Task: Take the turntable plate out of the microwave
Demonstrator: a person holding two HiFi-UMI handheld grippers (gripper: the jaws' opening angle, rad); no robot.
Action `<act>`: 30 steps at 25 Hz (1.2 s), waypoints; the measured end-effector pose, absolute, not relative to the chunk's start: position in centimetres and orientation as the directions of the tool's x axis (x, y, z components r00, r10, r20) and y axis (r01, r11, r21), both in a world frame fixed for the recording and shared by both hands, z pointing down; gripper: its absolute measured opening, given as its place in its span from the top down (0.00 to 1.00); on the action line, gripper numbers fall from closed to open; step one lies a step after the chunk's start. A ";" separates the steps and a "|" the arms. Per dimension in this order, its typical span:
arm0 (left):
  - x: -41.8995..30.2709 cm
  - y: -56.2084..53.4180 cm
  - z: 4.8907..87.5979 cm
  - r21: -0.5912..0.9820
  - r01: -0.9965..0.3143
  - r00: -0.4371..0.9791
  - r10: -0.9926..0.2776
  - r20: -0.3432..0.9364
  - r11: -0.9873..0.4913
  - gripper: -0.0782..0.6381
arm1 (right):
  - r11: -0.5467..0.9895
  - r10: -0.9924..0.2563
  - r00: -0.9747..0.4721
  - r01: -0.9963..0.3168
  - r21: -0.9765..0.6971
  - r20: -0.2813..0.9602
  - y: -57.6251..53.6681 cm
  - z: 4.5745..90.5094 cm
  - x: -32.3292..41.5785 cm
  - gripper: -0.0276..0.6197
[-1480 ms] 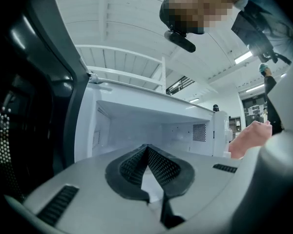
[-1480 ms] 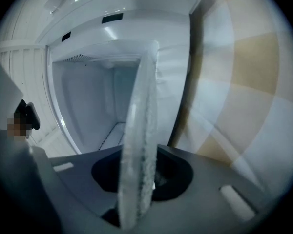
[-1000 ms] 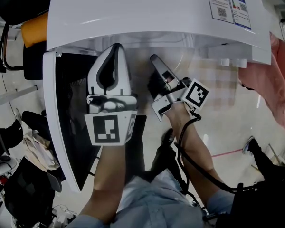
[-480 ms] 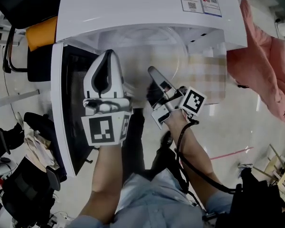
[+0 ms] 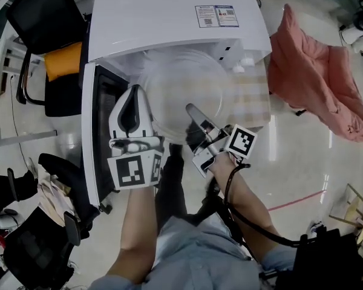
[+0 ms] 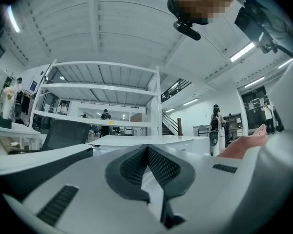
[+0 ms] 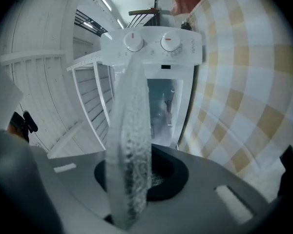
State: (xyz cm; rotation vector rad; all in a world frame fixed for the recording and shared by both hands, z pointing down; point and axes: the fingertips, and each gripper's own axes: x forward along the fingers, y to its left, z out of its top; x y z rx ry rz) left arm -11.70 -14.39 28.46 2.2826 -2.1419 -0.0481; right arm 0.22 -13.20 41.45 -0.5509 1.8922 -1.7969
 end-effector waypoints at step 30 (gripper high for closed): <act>-9.6 -10.1 21.5 -0.010 -0.997 0.075 -0.994 -0.078 -0.074 0.88 | 0.116 -0.602 -0.794 0.023 -0.993 -0.088 -9.8 34.6 4.3 0.91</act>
